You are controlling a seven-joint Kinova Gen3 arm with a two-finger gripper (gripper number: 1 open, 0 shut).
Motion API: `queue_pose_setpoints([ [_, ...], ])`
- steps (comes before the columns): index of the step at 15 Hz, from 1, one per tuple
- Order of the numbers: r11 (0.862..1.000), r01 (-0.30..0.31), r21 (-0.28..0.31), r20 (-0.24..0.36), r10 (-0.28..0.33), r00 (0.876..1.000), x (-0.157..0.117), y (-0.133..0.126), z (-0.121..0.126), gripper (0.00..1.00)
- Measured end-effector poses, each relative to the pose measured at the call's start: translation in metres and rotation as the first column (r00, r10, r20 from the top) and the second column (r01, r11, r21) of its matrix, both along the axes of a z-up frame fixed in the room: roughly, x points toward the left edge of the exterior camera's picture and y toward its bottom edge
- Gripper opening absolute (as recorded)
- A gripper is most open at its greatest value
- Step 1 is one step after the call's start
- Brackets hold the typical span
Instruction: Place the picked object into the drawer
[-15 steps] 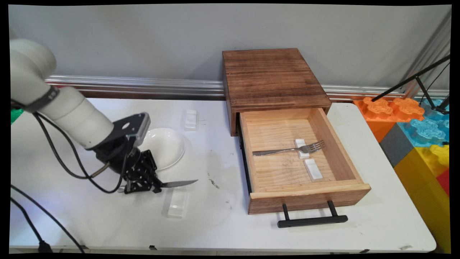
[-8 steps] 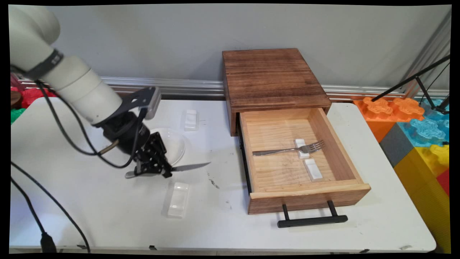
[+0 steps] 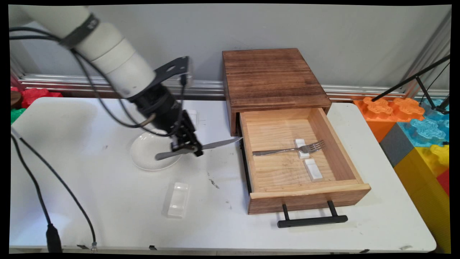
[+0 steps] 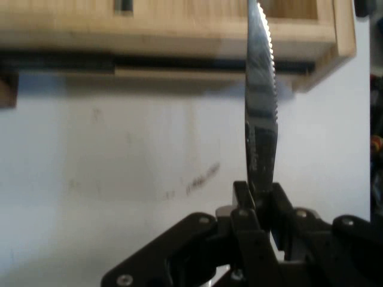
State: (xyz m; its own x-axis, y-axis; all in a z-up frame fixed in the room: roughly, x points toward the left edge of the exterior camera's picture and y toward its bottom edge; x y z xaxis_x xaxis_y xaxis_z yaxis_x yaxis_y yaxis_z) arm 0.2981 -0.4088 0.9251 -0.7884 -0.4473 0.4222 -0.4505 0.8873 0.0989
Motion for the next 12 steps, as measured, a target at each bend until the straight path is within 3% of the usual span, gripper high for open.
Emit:
queue_pose_setpoints([
  [12,0.998,0.057,-0.003,-0.074,-0.057,0.996,-0.125,-0.074,-0.003,0.0],
])
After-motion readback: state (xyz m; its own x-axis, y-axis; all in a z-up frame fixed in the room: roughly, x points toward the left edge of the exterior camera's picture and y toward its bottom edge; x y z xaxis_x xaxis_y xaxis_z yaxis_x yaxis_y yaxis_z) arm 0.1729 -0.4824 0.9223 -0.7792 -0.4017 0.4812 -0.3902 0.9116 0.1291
